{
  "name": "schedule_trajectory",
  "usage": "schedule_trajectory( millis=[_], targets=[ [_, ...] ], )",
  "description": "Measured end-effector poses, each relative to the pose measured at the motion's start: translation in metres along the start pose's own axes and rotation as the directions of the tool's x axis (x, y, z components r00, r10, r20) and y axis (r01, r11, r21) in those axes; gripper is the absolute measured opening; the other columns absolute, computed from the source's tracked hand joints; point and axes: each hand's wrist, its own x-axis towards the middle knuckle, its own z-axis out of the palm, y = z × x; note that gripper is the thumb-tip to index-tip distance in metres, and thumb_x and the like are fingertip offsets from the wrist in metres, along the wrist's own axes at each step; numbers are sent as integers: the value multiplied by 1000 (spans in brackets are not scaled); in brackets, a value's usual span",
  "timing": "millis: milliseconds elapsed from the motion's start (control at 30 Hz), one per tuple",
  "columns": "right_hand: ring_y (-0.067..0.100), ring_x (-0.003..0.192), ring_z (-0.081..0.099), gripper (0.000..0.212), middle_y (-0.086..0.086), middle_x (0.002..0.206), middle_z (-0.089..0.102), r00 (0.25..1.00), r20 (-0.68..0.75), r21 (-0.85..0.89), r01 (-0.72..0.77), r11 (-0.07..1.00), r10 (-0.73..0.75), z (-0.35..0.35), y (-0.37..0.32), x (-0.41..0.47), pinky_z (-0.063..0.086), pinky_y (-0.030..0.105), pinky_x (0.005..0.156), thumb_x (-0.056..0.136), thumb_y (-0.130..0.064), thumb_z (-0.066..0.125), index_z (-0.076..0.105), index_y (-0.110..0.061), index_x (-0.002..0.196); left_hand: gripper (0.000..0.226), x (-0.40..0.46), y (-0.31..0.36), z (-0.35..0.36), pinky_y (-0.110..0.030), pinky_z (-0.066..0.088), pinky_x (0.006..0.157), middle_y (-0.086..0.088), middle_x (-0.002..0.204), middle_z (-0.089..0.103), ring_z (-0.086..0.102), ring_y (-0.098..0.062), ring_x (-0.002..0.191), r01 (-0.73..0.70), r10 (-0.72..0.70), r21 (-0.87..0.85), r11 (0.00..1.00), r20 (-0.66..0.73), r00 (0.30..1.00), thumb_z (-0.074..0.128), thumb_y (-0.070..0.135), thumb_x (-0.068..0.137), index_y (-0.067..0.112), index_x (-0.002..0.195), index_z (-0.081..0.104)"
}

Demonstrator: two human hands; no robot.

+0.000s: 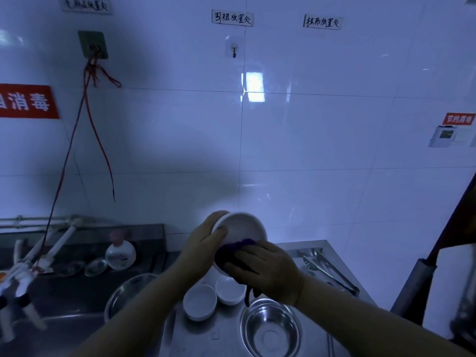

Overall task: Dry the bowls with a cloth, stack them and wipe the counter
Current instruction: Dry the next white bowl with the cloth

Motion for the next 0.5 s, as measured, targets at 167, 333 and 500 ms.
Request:
schedule_trajectory(
  millis=[167,333,500],
  targets=[
    [21,83,68,18,6,95,73,987,60,12,150,989,-150,-9,14,1,54,32,75,89,-11,67,74,-17,104,34,13,6,-19,-32,51,78,4,101,68,61,-18,96,92,-92,12,996,211,973,52,22,68,37,95,66],
    [20,91,67,19,6,102,72,972,-68,-33,-225,974,223,3,-13,15,52,32,84,90,-20,68,73,-16,108,43,-11,-3,19,-13,50,73,17,109,59,58,1,96,-51,3,-206,977,-227,974,49,22,79,29,122,50],
    [19,93,67,22,6,105,72,983,-44,-9,-178,984,177,3,-17,5,52,30,87,89,-19,70,72,-16,111,35,-15,-1,18,-14,48,76,18,103,61,57,-3,96,-102,67,-198,975,-175,982,41,20,84,31,115,54]
  ],
)
